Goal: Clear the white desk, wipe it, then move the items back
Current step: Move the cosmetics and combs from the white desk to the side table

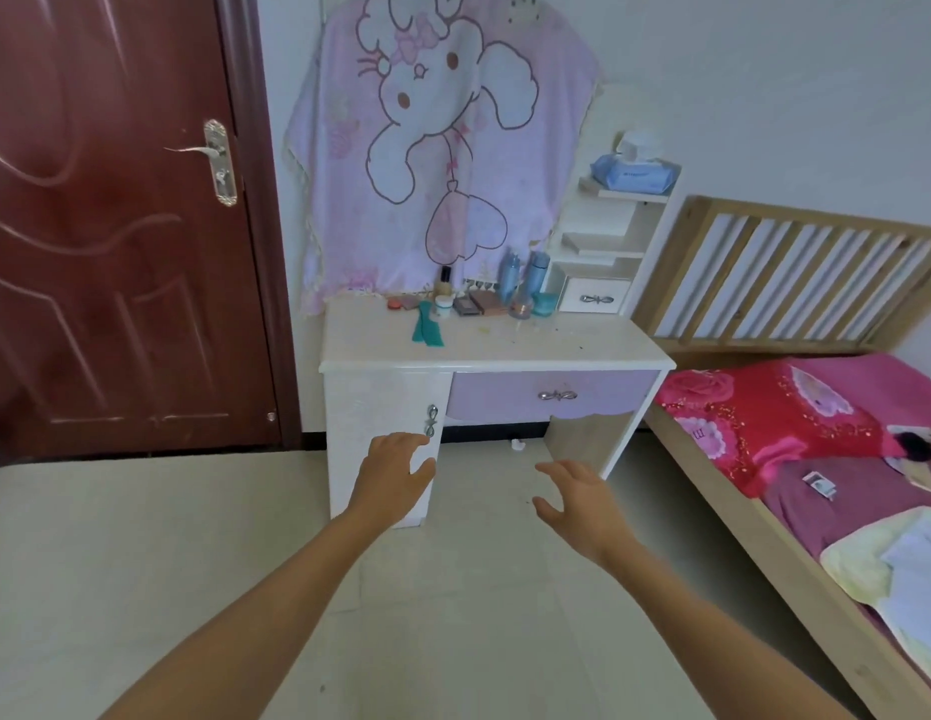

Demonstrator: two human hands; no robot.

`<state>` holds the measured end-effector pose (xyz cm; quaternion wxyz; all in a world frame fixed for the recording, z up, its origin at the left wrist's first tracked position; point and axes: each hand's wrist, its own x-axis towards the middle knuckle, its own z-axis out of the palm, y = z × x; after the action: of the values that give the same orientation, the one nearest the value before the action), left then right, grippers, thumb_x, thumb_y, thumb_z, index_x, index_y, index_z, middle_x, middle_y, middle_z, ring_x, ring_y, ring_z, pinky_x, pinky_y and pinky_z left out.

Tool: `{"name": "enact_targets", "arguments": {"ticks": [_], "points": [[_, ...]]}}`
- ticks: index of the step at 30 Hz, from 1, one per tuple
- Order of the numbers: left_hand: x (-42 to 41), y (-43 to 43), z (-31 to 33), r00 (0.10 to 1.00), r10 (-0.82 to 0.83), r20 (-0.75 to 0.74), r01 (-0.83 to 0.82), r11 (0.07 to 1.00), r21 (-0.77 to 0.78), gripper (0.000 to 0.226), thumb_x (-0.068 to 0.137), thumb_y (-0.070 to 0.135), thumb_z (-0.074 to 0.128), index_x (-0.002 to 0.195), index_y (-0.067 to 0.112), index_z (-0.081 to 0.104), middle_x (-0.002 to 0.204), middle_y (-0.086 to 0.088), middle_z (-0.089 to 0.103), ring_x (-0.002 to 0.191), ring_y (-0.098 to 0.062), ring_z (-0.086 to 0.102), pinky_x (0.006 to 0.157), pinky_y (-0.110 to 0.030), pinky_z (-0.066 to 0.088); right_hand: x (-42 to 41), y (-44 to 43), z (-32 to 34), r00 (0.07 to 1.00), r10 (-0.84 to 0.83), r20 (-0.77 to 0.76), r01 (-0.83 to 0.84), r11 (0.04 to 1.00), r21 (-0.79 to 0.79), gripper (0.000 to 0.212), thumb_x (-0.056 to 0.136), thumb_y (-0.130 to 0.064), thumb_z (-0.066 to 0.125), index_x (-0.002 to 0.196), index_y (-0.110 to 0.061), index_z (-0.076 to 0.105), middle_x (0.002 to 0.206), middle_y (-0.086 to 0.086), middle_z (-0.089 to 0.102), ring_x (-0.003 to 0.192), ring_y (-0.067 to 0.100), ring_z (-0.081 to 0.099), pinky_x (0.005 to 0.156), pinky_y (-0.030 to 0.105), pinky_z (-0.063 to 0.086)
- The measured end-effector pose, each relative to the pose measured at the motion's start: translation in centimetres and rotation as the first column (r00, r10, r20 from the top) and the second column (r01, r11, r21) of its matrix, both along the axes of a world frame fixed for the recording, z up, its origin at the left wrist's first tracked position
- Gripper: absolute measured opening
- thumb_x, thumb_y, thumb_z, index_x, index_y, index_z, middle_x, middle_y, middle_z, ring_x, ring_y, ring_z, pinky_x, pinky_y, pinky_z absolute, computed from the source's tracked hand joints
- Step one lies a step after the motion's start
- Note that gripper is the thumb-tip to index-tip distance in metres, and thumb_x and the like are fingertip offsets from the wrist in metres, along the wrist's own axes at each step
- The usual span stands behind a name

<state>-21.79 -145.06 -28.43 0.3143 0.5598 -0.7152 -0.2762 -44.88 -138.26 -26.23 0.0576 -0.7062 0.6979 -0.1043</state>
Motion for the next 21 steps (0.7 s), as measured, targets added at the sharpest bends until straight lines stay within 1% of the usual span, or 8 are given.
{"name": "enact_targets", "arguments": {"ticks": [3,5,7,11,13,15,17,21], "points": [[-2.6,-2.5,0.2,0.996,0.084,-0.044,-0.084,0.996,0.004,0.032,0.091,0.018,0.051,0.122,0.013,0.054,0.127,-0.004,0.053,0.123,-0.021,0.037,0.098,-0.028,0.033,-2.6,-4.6,0.1,0.998,0.069,0.007,-0.069,0.998,-0.009,0.046,0.092,-0.032,0.048,0.135,-0.018,0.040,0.137,0.001,0.042,0.128,0.019,0.034,0.104,0.029,0.031],[-3.1,-3.5,-0.2,0.986,0.155,-0.068,-0.151,0.987,0.054,0.031,0.091,0.017,0.052,0.121,0.012,0.055,0.127,-0.005,0.053,0.124,-0.022,0.039,0.098,-0.030,0.035,-3.0,-7.2,-0.6,0.994,0.101,0.039,-0.101,0.995,0.006,0.046,0.092,-0.032,0.049,0.135,-0.018,0.040,0.136,0.002,0.043,0.127,0.020,0.035,0.104,0.031,0.031],[-3.1,-4.2,-1.3,0.979,0.198,-0.038,-0.195,0.977,0.084,0.032,0.091,0.015,0.052,0.122,0.010,0.054,0.129,-0.007,0.052,0.123,-0.024,0.040,0.099,-0.031,0.035,-2.7,-9.2,-1.9,0.989,0.136,0.063,-0.138,0.990,0.033,0.046,0.091,-0.032,0.049,0.135,-0.019,0.040,0.136,0.001,0.043,0.128,0.020,0.034,0.102,0.030,0.031],[-1.5,-7.0,-3.4,0.953,0.301,0.034,-0.303,0.944,0.133,0.034,0.091,0.017,0.051,0.124,0.008,0.053,0.131,-0.009,0.052,0.123,-0.024,0.039,0.096,-0.025,0.029,-1.4,-13.6,-4.1,0.971,0.206,0.119,-0.214,0.975,0.064,0.047,0.091,-0.032,0.049,0.135,-0.020,0.039,0.136,0.001,0.043,0.127,0.018,0.034,0.100,0.029,0.032],[-0.4,-9.3,-4.4,0.943,0.330,0.038,-0.332,0.930,0.156,0.034,0.091,0.018,0.051,0.124,0.007,0.052,0.131,-0.010,0.052,0.122,-0.025,0.042,0.098,-0.029,0.032,-0.8,-16.2,-4.5,0.962,0.231,0.148,-0.243,0.967,0.072,0.047,0.091,-0.031,0.049,0.135,-0.019,0.040,0.136,0.001,0.043,0.127,0.018,0.035,0.101,0.030,0.032],[0.4,-12.0,-5.1,0.939,0.344,0.023,-0.343,0.924,0.169,0.035,0.092,0.018,0.051,0.124,0.006,0.052,0.129,-0.011,0.053,0.115,-0.025,0.048,0.096,-0.032,0.037,-0.4,-19.2,-4.5,0.954,0.263,0.145,-0.274,0.960,0.065,0.046,0.091,-0.030,0.050,0.135,-0.019,0.040,0.135,0.001,0.044,0.125,0.018,0.036,0.101,0.030,0.033],[0.9,-15.1,-5.3,0.933,0.361,-0.004,-0.353,0.916,0.191,0.034,0.092,0.017,0.050,0.124,0.007,0.051,0.125,-0.011,0.054,0.108,-0.023,0.052,0.088,-0.030,0.038,-0.4,-22.5,-4.1,0.949,0.289,0.125,-0.298,0.952,0.069,0.046,0.091,-0.029,0.050,0.135,-0.019,0.040,0.135,0.001,0.044,0.124,0.019,0.037,0.099,0.029,0.034],[1.2,-21.6,-5.2,0.932,0.357,-0.059,-0.340,0.921,0.192,0.034,0.092,0.017,0.051,0.125,0.008,0.051,0.119,-0.011,0.056,0.095,-0.018,0.051,0.082,-0.027,0.038,-0.9,-29.7,-2.6,0.960,0.275,0.060,-0.279,0.958,0.072,0.047,0.091,-0.028,0.050,0.136,-0.018,0.039,0.136,0.002,0.042,0.124,0.019,0.037,0.097,0.029,0.034]]}}
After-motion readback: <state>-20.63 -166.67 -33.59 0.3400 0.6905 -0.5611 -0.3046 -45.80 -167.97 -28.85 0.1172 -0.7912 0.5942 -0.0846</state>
